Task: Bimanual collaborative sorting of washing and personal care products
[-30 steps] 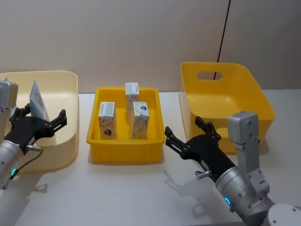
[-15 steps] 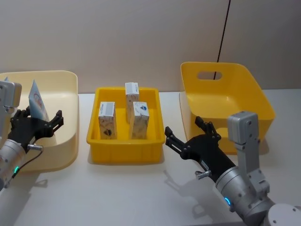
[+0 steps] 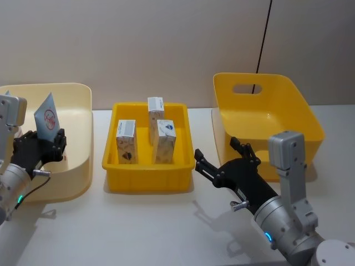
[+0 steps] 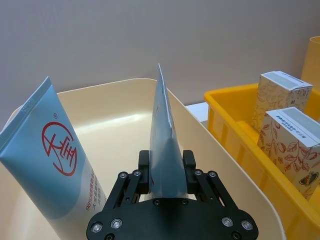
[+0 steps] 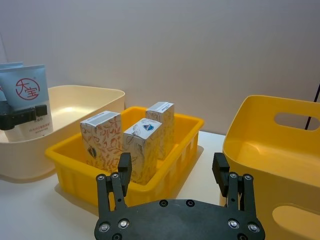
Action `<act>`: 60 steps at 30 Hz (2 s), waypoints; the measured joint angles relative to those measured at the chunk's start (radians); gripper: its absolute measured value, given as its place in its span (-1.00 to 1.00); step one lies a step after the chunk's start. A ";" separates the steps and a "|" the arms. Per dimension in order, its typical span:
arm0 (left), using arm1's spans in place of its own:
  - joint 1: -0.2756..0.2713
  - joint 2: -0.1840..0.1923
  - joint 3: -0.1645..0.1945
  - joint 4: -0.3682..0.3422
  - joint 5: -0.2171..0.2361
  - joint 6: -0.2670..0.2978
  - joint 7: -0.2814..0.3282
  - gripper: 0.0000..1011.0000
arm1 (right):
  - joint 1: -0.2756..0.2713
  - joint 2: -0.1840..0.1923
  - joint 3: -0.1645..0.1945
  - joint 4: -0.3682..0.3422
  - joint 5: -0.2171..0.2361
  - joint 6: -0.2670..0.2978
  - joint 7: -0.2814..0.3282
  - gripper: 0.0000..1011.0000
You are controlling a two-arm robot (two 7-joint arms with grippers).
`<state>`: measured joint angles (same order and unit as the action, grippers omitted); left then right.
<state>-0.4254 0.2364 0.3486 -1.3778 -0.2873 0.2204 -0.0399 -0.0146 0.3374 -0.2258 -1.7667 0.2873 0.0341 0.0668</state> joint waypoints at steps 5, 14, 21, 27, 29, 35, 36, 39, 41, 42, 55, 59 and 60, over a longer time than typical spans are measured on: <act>-0.001 -0.001 0.000 0.003 0.001 0.000 0.001 -0.27 | 0.000 0.000 0.000 0.000 0.000 0.000 0.000 0.98; -0.002 -0.001 -0.003 0.005 0.001 -0.008 -0.012 -0.40 | 0.000 0.000 0.000 0.000 0.000 0.000 0.000 0.98; -0.005 0.010 -0.012 0.004 -0.016 -0.058 -0.066 -0.42 | 0.000 0.000 0.000 0.000 0.000 0.000 0.000 0.98; -0.009 0.024 -0.023 -0.009 -0.044 -0.104 -0.139 -0.42 | 0.000 0.000 0.000 0.000 0.000 0.000 0.000 0.98; -0.010 0.029 -0.027 -0.014 -0.056 -0.119 -0.168 -0.42 | 0.000 0.000 0.000 0.000 0.000 0.000 0.000 0.98; -0.012 0.046 -0.035 -0.031 -0.097 -0.155 -0.253 -0.42 | 0.000 0.000 0.000 0.000 0.000 0.000 0.000 0.98; -0.012 0.048 -0.036 -0.033 -0.101 -0.157 -0.260 -0.42 | 0.000 0.000 0.000 0.000 0.000 0.000 0.000 0.98; -0.013 0.055 -0.037 -0.040 -0.126 -0.171 -0.304 -0.42 | 0.000 0.000 0.000 0.000 0.000 0.000 0.000 0.98; -0.013 0.061 -0.038 -0.044 -0.143 -0.181 -0.338 -0.42 | 0.000 0.000 0.000 0.000 0.000 0.000 0.000 0.98; -0.014 0.063 -0.038 -0.046 -0.149 -0.183 -0.349 -0.42 | 0.000 0.000 0.000 0.000 0.000 0.000 0.000 0.98; -0.023 0.089 -0.028 -0.057 -0.252 -0.218 -0.534 -0.42 | 0.000 0.000 0.000 0.000 0.000 0.000 0.000 0.98; -0.027 0.095 -0.020 -0.058 -0.280 -0.224 -0.587 -0.42 | 0.000 0.000 0.000 0.000 0.000 0.000 0.000 0.98; -0.029 0.097 -0.016 -0.058 -0.289 -0.225 -0.606 -0.42 | 0.000 0.000 0.000 0.000 0.000 0.000 0.000 0.98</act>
<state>-0.4540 0.3331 0.3327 -1.4355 -0.5765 -0.0050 -0.6460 -0.0146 0.3374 -0.2259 -1.7667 0.2874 0.0341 0.0668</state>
